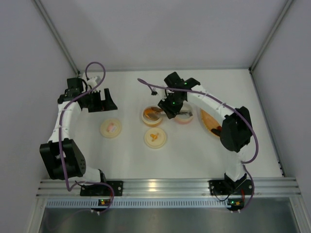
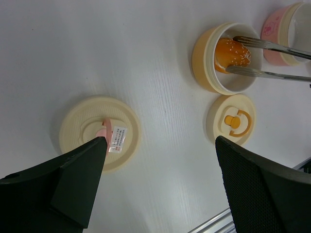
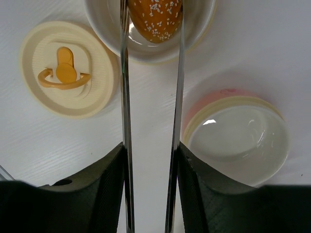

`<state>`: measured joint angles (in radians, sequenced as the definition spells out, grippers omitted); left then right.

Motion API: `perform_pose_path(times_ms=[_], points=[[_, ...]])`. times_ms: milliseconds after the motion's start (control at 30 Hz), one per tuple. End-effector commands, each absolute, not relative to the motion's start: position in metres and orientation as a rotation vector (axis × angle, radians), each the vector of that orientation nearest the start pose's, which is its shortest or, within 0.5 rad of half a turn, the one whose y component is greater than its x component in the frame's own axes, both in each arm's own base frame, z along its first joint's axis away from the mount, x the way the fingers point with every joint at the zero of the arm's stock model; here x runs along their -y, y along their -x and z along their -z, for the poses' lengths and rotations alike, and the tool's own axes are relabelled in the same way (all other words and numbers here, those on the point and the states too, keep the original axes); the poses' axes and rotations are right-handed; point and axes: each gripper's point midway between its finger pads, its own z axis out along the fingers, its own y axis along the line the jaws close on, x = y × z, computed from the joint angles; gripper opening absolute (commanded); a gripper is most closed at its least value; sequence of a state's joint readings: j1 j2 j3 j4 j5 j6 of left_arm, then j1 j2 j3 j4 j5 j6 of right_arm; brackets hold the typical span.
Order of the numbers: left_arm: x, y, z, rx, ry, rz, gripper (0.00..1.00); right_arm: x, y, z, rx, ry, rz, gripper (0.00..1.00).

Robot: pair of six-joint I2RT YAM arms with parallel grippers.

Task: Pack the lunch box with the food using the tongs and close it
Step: Place the fake food in the packing box.

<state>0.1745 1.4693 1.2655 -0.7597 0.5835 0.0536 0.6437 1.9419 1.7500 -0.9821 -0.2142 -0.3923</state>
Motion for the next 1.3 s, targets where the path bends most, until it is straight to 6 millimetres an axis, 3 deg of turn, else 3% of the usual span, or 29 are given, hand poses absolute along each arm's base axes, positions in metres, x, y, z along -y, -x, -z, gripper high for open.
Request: perform_pose_path(times_ms=[0, 333, 400, 567, 767, 900, 1067, 1167, 1267], points=[[0.034, -0.357, -0.182, -2.379, -0.106, 0.641, 0.98, -0.299, -0.333, -0.148, -2.269, 1.427, -0.413, 0.43], [0.035, -0.356, -0.183, -2.375, -0.11, 0.643, 0.98, -0.3, -0.333, -0.17, -2.234, 1.402, -0.424, 0.49], [0.035, -0.356, -0.184, -2.373, -0.112, 0.642, 0.98, -0.3, -0.331, -0.171, -2.233, 1.403, -0.428, 0.55], [0.035, -0.356, -0.185, -2.371, -0.112, 0.641, 0.98, -0.299, -0.33, -0.172, -2.234, 1.401, -0.43, 0.57], [0.034, -0.355, -0.189, -2.366, -0.117, 0.632, 0.98, -0.293, -0.336, -0.209, -2.174, 1.329, -0.453, 0.5], [0.035, -0.352, -0.195, -2.343, -0.166, 0.618, 0.98, -0.265, -0.342, -0.24, -2.164, 1.239, -0.475, 0.49], [0.032, -0.346, -0.195, -2.346, -0.209, 0.581, 0.98, -0.217, -0.332, -0.252, -2.202, 1.159, -0.459, 0.49], [0.032, -0.343, -0.195, -2.343, -0.233, 0.57, 0.98, -0.181, -0.324, -0.238, -2.282, 1.116, -0.442, 0.49], [0.032, -0.34, -0.196, -2.337, -0.258, 0.563, 0.98, -0.141, -0.311, -0.242, -2.311, 1.071, -0.406, 0.49]])
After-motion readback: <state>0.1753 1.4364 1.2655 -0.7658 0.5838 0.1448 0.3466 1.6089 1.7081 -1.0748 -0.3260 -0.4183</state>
